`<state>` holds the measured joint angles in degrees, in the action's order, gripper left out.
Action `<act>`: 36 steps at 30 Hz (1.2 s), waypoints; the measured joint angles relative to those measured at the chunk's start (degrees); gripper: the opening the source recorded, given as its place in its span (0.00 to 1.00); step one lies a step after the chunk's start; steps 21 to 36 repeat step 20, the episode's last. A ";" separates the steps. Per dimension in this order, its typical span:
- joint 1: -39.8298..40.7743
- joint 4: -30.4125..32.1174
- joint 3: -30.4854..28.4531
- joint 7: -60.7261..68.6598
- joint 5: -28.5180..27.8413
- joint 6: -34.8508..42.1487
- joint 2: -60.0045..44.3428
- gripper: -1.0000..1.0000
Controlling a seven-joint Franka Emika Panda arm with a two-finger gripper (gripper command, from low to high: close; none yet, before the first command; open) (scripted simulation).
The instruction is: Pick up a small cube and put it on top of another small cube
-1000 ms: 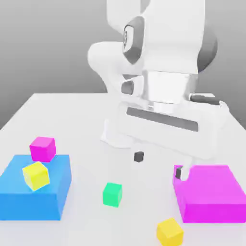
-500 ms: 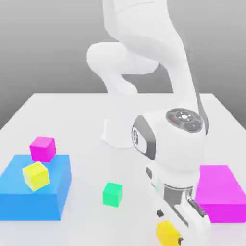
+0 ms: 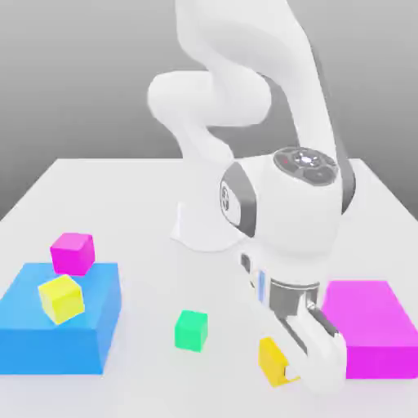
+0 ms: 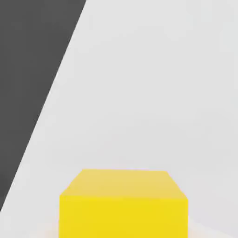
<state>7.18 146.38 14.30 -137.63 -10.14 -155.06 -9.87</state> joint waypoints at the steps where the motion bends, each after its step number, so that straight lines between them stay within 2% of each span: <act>1: 0.56 1.92 -0.61 -1.29 0.73 0.03 2.01 0.00; 6: 4.90 11.70 -2.99 -6.33 6.54 -0.09 12.33 0.00; 10: 5.32 18.67 -5.27 -8.53 12.78 -0.99 18.97 0.00; 13: 5.94 19.33 -5.44 -9.82 12.25 -5.85 14.82 0.00; 17: 5.88 18.91 -6.91 -12.99 7.88 -13.49 6.70 0.00; 18: 5.70 18.84 -7.24 -13.51 7.15 -14.48 5.62 1.00; 36: 5.70 18.84 -7.24 -13.51 7.15 -14.48 5.62 1.00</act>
